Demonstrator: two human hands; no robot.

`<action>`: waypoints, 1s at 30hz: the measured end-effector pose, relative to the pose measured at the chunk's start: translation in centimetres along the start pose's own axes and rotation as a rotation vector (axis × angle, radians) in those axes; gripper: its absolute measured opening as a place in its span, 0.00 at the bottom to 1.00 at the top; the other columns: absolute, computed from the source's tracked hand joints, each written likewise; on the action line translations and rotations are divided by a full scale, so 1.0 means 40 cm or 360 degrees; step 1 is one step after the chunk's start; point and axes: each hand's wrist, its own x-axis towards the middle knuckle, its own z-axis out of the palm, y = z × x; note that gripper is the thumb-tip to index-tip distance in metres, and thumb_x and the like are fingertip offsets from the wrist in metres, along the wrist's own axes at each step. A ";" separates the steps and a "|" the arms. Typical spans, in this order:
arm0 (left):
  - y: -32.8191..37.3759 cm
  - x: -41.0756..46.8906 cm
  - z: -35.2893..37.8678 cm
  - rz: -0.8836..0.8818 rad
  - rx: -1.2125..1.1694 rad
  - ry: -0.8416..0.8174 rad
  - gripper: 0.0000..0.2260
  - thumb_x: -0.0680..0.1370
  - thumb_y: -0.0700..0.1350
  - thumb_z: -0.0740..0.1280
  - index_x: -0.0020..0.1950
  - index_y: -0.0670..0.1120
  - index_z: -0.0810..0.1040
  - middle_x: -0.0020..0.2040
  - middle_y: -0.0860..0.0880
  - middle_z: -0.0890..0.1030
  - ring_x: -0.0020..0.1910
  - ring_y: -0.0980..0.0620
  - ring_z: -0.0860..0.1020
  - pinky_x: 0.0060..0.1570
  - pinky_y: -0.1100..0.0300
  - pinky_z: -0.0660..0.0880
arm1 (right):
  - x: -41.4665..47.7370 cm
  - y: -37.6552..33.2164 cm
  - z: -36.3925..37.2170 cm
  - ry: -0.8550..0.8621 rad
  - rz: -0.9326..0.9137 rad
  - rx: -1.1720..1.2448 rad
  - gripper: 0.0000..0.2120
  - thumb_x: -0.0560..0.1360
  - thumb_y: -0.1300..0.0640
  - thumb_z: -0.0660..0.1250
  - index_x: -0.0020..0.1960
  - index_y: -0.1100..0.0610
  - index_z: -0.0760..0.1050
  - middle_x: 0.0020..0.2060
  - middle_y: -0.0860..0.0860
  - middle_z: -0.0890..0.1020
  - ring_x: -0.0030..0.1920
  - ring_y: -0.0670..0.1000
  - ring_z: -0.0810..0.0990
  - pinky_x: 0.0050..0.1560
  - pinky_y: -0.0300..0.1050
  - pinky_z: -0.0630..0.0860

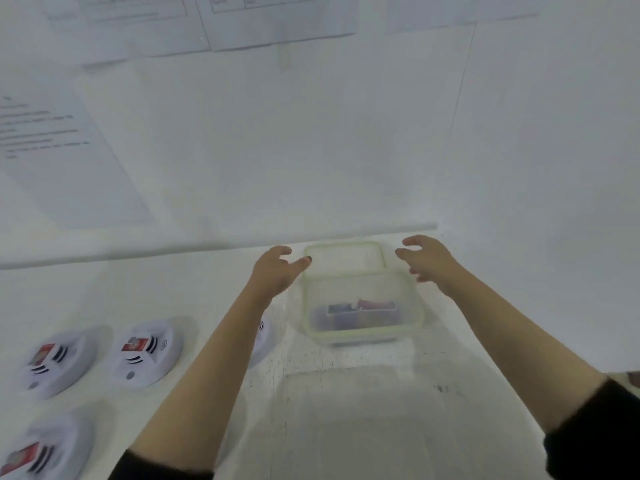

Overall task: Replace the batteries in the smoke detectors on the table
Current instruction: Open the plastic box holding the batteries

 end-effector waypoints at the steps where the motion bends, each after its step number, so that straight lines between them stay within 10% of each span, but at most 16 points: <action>1: -0.003 -0.037 -0.001 0.0033 -0.0022 -0.0089 0.26 0.75 0.54 0.71 0.70 0.49 0.68 0.61 0.44 0.77 0.57 0.45 0.78 0.59 0.50 0.76 | -0.031 0.012 0.001 0.0002 -0.0051 -0.0033 0.18 0.77 0.51 0.63 0.67 0.53 0.69 0.59 0.53 0.75 0.51 0.52 0.76 0.40 0.42 0.73; 4: -0.028 -0.155 0.003 0.0090 -0.0094 -0.0476 0.30 0.71 0.51 0.75 0.68 0.59 0.63 0.57 0.46 0.77 0.54 0.46 0.79 0.49 0.53 0.80 | -0.150 0.064 0.013 -0.0055 -0.0197 0.0020 0.18 0.78 0.48 0.61 0.66 0.49 0.68 0.54 0.50 0.77 0.52 0.49 0.76 0.49 0.43 0.73; 14: -0.068 -0.226 0.038 0.0049 -0.0580 -0.0476 0.20 0.73 0.36 0.72 0.58 0.54 0.72 0.48 0.41 0.80 0.43 0.46 0.79 0.39 0.58 0.76 | -0.239 0.114 -0.006 -0.0466 -0.0001 0.1104 0.18 0.76 0.67 0.64 0.60 0.48 0.74 0.49 0.58 0.83 0.48 0.58 0.82 0.49 0.51 0.75; 20: -0.072 -0.198 0.042 0.0055 -0.0690 -0.0603 0.19 0.68 0.37 0.74 0.54 0.51 0.75 0.40 0.42 0.74 0.40 0.46 0.72 0.42 0.57 0.69 | -0.226 0.103 -0.018 -0.0378 -0.0122 0.0819 0.10 0.75 0.68 0.64 0.46 0.54 0.76 0.26 0.47 0.71 0.31 0.50 0.70 0.40 0.45 0.68; 22: -0.070 -0.191 0.037 0.0162 -0.0429 -0.0584 0.25 0.65 0.44 0.74 0.60 0.57 0.74 0.54 0.47 0.78 0.53 0.48 0.75 0.53 0.57 0.72 | -0.234 0.097 -0.021 -0.0335 -0.0196 0.0573 0.08 0.75 0.62 0.66 0.50 0.50 0.75 0.29 0.50 0.70 0.32 0.52 0.71 0.39 0.46 0.71; 25: -0.064 -0.187 0.035 0.0381 -0.0250 -0.0550 0.31 0.65 0.46 0.74 0.65 0.65 0.71 0.72 0.57 0.65 0.69 0.55 0.67 0.67 0.56 0.67 | -0.260 0.085 -0.043 -0.0471 -0.0185 -0.0012 0.29 0.73 0.48 0.70 0.66 0.34 0.58 0.38 0.54 0.77 0.32 0.51 0.80 0.38 0.42 0.80; 30: -0.041 -0.186 0.050 0.0507 -0.0126 -0.0389 0.20 0.69 0.49 0.72 0.60 0.60 0.76 0.60 0.57 0.78 0.58 0.55 0.76 0.57 0.58 0.74 | -0.284 0.074 -0.042 -0.0763 -0.0030 0.0126 0.46 0.75 0.58 0.68 0.73 0.36 0.36 0.39 0.61 0.84 0.37 0.57 0.85 0.40 0.47 0.82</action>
